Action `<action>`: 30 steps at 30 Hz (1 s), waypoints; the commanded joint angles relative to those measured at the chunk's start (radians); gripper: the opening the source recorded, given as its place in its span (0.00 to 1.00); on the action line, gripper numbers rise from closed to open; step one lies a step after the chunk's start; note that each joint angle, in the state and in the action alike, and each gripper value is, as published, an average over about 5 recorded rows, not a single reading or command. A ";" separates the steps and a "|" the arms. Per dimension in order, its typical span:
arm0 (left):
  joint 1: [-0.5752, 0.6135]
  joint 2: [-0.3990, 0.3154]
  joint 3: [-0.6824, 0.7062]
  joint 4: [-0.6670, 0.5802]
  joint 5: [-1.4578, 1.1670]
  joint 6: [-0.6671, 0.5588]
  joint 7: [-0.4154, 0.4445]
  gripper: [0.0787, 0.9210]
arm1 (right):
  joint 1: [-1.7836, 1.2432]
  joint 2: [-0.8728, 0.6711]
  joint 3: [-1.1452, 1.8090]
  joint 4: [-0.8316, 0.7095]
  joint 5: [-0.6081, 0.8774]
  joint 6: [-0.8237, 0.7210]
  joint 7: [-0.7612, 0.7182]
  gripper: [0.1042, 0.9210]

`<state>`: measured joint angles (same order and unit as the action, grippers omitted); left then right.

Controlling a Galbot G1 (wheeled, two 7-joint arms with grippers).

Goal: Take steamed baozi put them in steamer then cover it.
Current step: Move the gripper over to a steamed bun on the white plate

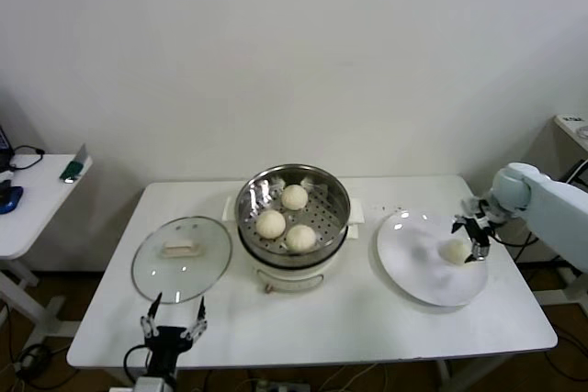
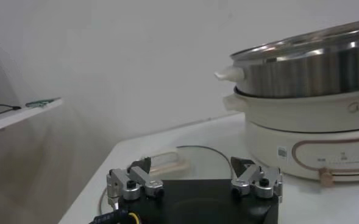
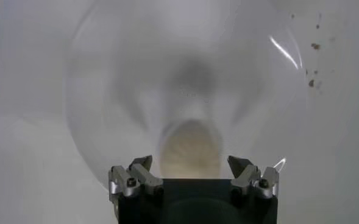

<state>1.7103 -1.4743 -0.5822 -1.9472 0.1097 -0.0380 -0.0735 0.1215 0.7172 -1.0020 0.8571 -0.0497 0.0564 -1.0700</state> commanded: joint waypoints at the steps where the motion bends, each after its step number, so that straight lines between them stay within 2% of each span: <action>1: 0.002 -0.003 0.001 0.005 0.002 -0.002 0.000 0.88 | -0.090 0.053 0.097 -0.121 -0.089 0.032 -0.001 0.88; 15: 0.013 -0.011 0.002 0.012 0.008 -0.008 0.000 0.88 | -0.082 0.117 0.113 -0.194 -0.119 0.057 -0.013 0.88; 21: 0.016 -0.015 0.004 0.011 0.012 -0.009 -0.001 0.88 | -0.072 0.119 0.109 -0.195 -0.089 0.048 -0.028 0.81; 25: 0.017 -0.017 0.005 0.008 0.014 -0.009 -0.001 0.88 | -0.052 0.112 0.083 -0.180 -0.025 0.027 -0.036 0.75; 30: 0.022 -0.017 0.004 0.004 0.014 -0.011 -0.001 0.88 | 0.030 0.096 -0.001 -0.128 0.136 -0.029 -0.036 0.73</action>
<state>1.7290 -1.4904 -0.5779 -1.9407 0.1237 -0.0473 -0.0745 0.0807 0.8149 -0.9307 0.6981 -0.0840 0.0797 -1.1014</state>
